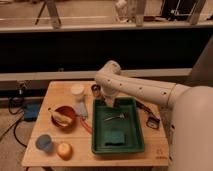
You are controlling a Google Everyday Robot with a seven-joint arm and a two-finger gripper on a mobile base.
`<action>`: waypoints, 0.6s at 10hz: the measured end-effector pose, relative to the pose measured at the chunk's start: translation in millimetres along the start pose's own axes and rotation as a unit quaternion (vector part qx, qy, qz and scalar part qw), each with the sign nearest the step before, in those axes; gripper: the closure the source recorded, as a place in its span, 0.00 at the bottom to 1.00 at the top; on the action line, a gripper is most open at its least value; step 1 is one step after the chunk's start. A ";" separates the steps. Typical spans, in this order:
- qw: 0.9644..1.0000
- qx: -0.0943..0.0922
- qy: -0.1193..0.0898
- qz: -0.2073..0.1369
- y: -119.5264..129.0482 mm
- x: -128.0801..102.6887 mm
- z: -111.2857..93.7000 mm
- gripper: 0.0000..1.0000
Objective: Place fork in metal cup
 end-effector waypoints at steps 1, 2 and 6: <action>1.000 0.002 -0.001 -0.001 1.6 0.7 2.6 0.74; 1.000 0.012 -0.005 -0.010 0.4 0.8 4.5 0.64; 0.998 0.056 -0.008 -0.035 0.1 -3.1 3.1 0.27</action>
